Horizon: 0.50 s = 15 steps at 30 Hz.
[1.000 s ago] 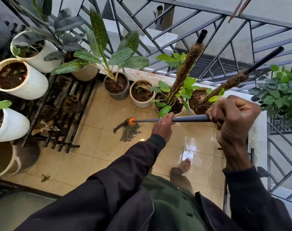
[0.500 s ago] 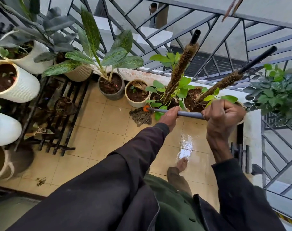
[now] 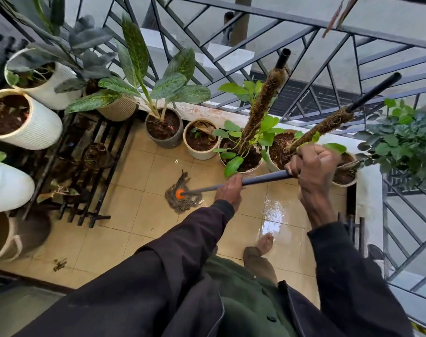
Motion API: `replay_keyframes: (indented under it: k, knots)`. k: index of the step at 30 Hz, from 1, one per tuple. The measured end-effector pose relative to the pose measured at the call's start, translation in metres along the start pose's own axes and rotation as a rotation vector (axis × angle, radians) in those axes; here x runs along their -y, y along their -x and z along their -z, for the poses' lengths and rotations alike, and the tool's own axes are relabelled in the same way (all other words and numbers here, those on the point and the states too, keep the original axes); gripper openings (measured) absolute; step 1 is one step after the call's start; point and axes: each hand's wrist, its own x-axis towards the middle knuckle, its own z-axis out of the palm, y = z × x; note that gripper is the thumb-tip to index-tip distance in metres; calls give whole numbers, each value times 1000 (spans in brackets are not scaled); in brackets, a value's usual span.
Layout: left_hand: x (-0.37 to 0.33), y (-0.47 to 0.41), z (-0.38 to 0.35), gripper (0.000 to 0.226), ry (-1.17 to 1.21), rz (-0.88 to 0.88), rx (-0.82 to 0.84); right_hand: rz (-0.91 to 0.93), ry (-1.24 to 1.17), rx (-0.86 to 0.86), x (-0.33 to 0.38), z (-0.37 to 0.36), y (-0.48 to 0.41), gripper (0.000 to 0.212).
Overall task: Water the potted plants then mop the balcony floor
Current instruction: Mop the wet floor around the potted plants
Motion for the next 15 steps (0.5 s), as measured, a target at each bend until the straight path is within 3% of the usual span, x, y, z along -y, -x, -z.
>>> replay_keyframes:
  k: [6, 15]
  knots:
    - [25, 33, 2, 26, -36, -3, -8, 10, -99, 26, -8, -7, 30, 46]
    - [-27, -2, 36, 28, -10, -224, -139, 220, -216, 17, 58, -2, 13, 54]
